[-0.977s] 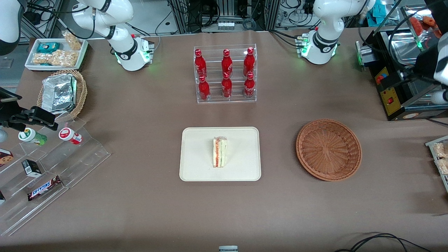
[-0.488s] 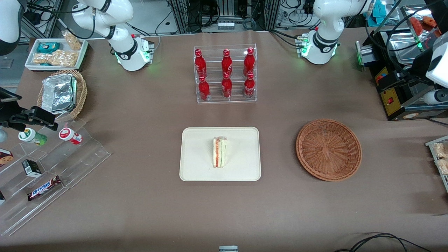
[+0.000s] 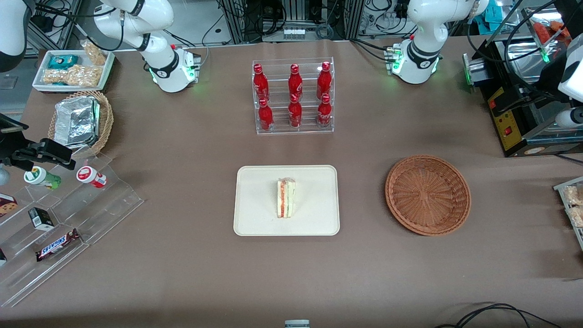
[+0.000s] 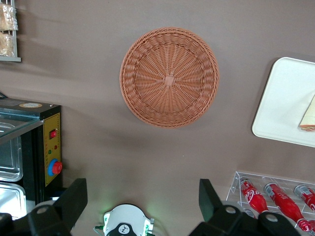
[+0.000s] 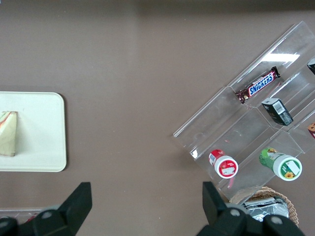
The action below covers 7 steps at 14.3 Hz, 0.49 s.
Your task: Place sandwich from basket to tray
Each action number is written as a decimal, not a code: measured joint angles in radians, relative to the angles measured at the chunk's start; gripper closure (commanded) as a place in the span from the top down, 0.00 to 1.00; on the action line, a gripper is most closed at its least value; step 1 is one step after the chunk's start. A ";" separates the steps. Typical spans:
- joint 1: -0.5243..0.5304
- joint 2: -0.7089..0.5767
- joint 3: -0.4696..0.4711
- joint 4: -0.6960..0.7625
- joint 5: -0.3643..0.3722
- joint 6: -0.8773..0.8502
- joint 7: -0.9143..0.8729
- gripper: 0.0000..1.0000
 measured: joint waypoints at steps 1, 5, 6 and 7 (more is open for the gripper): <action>-0.001 0.001 -0.001 0.000 0.008 0.002 0.001 1.00; -0.018 0.003 -0.036 -0.001 0.036 0.023 0.007 1.00; -0.024 0.003 -0.045 -0.001 0.049 0.025 0.007 1.00; -0.026 0.003 -0.052 -0.001 0.059 0.026 0.007 1.00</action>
